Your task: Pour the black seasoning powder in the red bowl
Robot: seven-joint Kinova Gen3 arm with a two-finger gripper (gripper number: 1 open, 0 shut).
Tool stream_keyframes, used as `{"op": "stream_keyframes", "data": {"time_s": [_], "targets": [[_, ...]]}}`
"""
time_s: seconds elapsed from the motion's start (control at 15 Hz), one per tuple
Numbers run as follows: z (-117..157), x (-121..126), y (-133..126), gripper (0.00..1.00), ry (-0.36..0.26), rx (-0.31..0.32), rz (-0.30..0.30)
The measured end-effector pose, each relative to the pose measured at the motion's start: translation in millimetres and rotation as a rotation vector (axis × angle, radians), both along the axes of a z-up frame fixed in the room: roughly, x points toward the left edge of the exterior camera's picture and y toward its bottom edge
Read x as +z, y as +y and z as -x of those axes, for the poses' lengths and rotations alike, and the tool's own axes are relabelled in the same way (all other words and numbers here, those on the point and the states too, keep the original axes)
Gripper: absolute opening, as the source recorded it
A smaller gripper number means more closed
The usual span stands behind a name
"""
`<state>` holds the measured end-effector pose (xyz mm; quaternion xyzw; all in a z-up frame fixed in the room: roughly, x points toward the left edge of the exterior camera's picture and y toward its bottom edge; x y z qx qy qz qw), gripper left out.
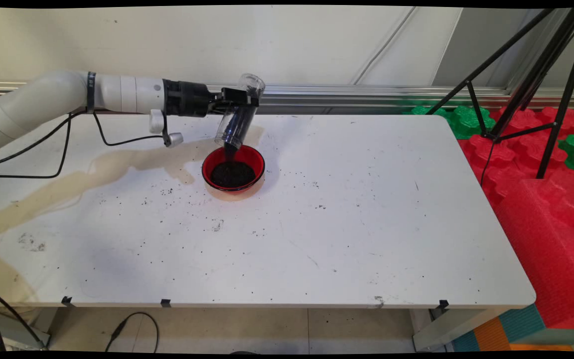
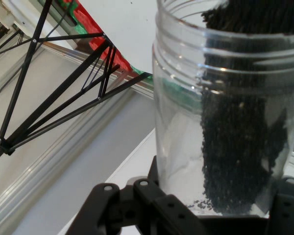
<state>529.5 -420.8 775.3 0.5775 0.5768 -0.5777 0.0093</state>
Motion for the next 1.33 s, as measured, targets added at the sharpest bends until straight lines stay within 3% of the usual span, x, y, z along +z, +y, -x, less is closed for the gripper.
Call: {"op": "stream_keyframes", "data": {"time_s": [1.33], "targets": [[2.2,4.3,2.2,0.0,-0.063,-0.051,0.09]]}}
